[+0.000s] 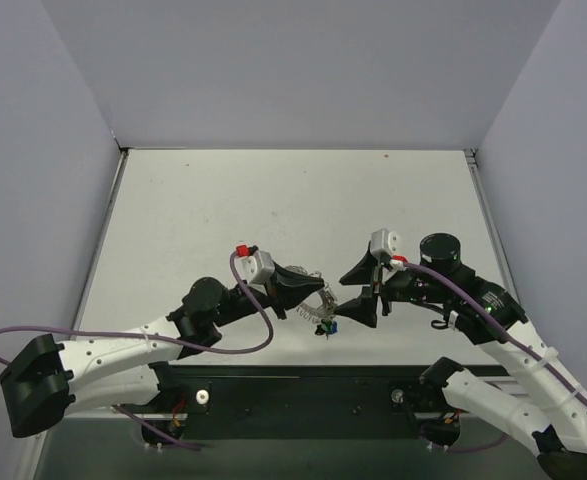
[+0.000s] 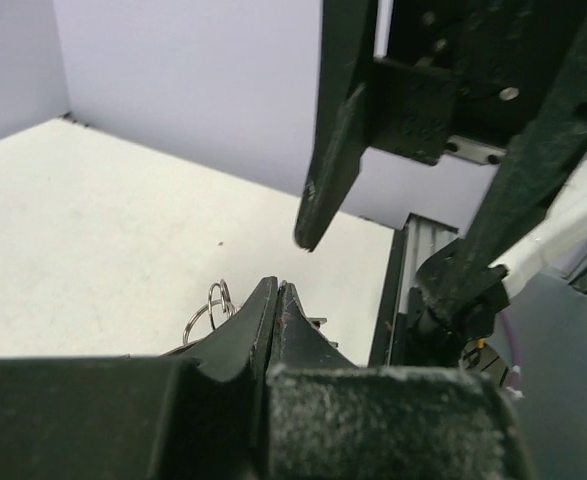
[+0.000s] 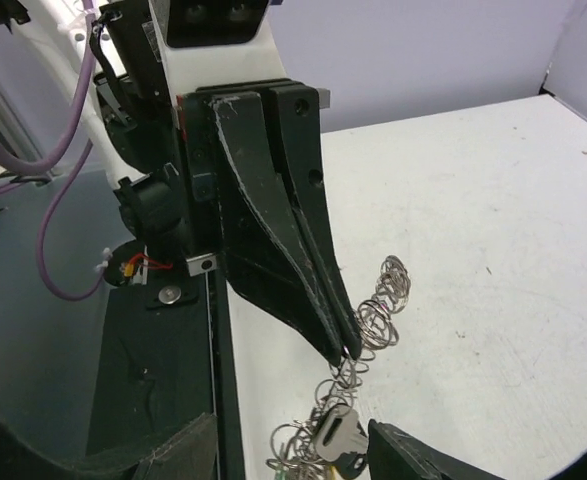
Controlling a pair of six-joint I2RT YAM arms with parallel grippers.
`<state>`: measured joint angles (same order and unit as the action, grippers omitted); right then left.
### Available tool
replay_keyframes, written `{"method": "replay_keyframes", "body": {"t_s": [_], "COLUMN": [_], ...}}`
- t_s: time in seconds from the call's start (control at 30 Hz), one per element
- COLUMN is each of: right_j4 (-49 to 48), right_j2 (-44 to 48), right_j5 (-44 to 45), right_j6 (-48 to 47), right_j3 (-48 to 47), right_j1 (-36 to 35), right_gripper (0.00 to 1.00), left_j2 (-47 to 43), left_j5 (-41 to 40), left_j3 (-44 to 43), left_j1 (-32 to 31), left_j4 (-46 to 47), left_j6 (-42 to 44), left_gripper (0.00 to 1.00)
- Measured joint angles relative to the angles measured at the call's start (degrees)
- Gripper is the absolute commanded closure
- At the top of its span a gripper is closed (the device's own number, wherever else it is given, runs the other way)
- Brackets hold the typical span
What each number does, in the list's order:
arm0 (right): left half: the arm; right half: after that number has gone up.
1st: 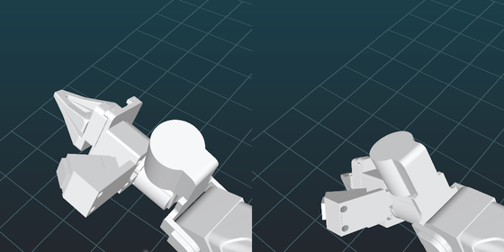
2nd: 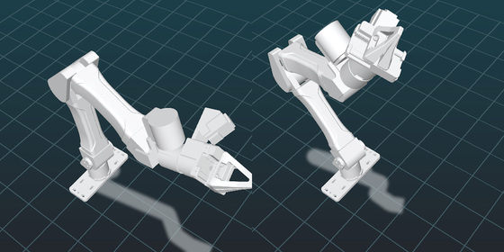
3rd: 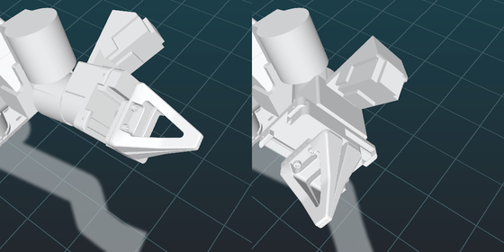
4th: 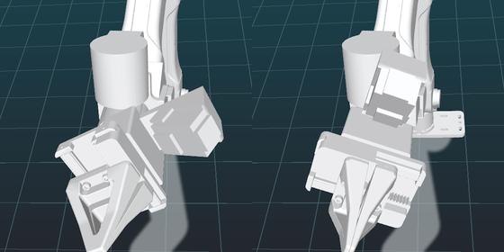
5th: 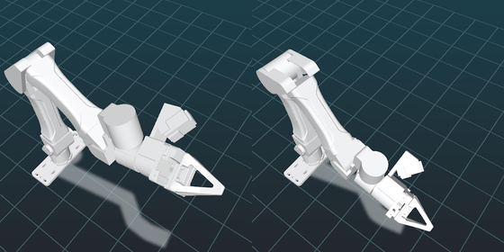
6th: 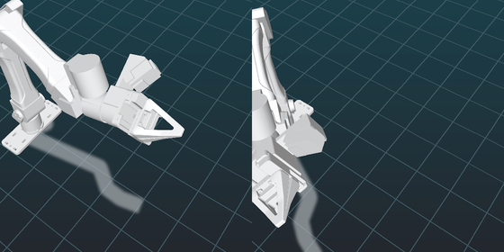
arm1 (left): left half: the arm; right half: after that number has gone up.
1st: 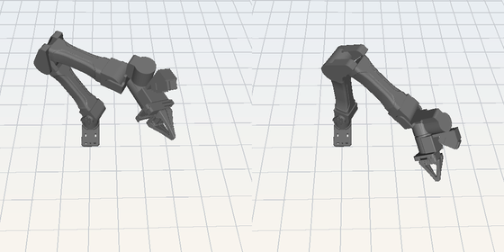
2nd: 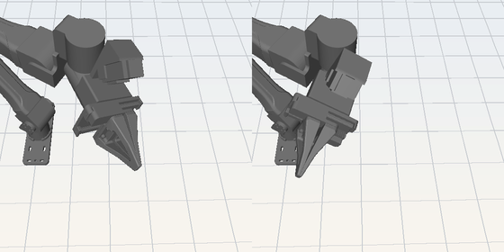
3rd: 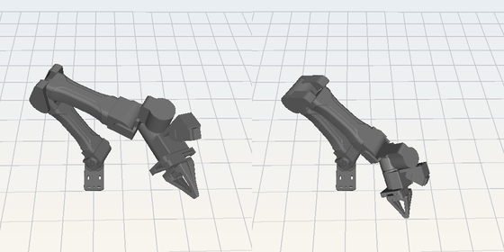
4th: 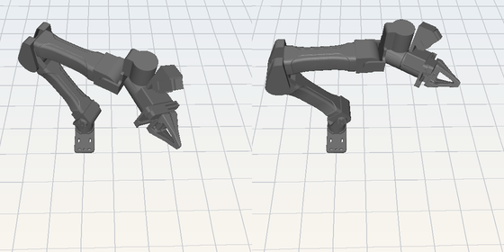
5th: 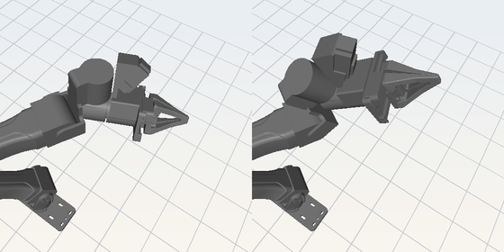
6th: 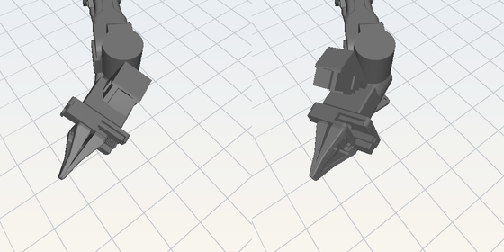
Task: Put the keys on the keyring
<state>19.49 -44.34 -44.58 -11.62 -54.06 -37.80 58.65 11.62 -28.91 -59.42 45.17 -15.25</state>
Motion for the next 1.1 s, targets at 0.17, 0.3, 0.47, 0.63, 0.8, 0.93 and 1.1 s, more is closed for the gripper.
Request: {"method": "replay_keyframes", "body": {"t_s": [0.17,0.3,0.47,0.63,0.8,0.93,1.1], "right_j4": [-0.9,-1.3,-1.8,-2.1,-2.1,-2.1,-2.4], "right_j2": [0.3,0.5,0.7,1.8,2.1,2.0,1.7], "right_j5": [2.4,4.4,6.2,6.8,6.8,6.7,6.5], "right_j6": [1.4,2.6,3.9,4.9,5.7,6.1,6.4], "right_j3": [1.6,2.1,2.4,4.0,5.9,6.8,7.3], "right_j1": [0.4,1.1,1.8,2.2,2.3,2.3,2.3], "right_gripper": [0.37,0.36,0.36,0.36,0.35,0.35,0.35], "left_j2": [6.1,15.1,26.3,28.5,28.0,28.0,29.1], "left_j5": [-1.8,-1.9,-0.2,0.2,-1.4,-3.2,-5.5], "left_j3": [0.3,-0.1,-2.8,-3.9,-2.9,1.6,8.6], "left_j1": [1.5,3.6,6.1,7.1,7.0,7.0,6.3], "left_j4": [1.6,6.2,11.3,14.3,16.5,18.6,22.5], "left_j6": [0.2,-0.5,-2.7,-3.2,-2.5,-2.8,-4.3], "left_gripper": [1.00,1.00,1.00,1.00,1.00,1.00,1.00]}}
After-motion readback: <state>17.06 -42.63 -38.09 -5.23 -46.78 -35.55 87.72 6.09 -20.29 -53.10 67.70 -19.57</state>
